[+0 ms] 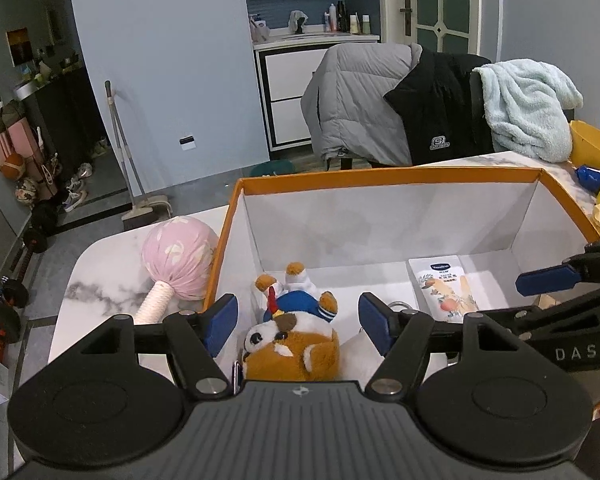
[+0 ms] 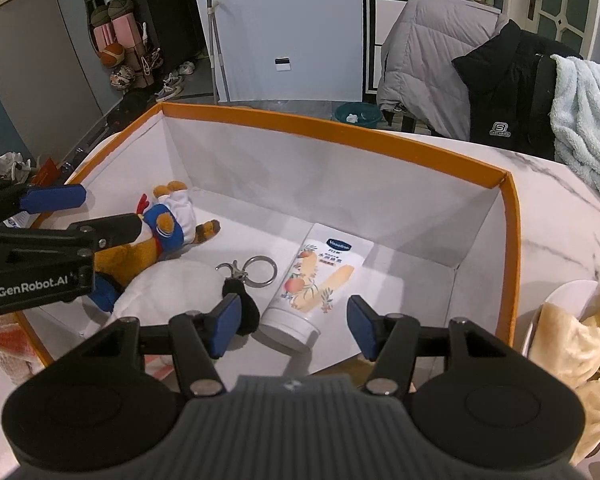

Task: Organize objects
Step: 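Open both grippers to drop the dog plush and Vaseline tube into the box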

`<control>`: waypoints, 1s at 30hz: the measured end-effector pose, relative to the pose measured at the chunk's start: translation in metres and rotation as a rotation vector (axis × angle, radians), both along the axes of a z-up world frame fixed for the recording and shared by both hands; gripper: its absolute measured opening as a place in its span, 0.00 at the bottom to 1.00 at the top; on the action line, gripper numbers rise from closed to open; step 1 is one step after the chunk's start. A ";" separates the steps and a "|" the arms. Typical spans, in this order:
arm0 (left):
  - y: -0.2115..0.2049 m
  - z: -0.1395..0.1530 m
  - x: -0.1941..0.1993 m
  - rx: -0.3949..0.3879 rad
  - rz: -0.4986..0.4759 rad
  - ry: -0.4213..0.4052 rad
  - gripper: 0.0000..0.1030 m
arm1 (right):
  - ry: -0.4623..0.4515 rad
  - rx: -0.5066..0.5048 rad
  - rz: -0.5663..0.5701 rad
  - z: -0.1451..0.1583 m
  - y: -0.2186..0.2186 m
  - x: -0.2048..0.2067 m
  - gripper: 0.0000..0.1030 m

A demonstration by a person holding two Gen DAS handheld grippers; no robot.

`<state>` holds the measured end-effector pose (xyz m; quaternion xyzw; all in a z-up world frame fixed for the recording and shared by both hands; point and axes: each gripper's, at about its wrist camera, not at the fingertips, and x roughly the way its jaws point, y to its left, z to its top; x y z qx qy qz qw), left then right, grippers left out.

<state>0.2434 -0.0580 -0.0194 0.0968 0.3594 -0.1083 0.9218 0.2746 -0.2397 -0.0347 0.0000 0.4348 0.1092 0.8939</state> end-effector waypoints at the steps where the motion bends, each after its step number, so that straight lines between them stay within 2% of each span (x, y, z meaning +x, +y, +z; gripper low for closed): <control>1: 0.001 0.000 -0.002 0.004 -0.002 0.001 0.76 | 0.000 0.001 0.000 0.000 0.000 0.000 0.59; 19: 0.010 0.027 -0.030 0.043 -0.029 -0.040 0.77 | -0.031 -0.033 0.017 0.004 0.004 -0.012 0.60; 30: 0.030 0.052 -0.056 0.031 -0.007 -0.079 0.77 | -0.128 -0.001 0.037 0.060 -0.001 -0.050 0.60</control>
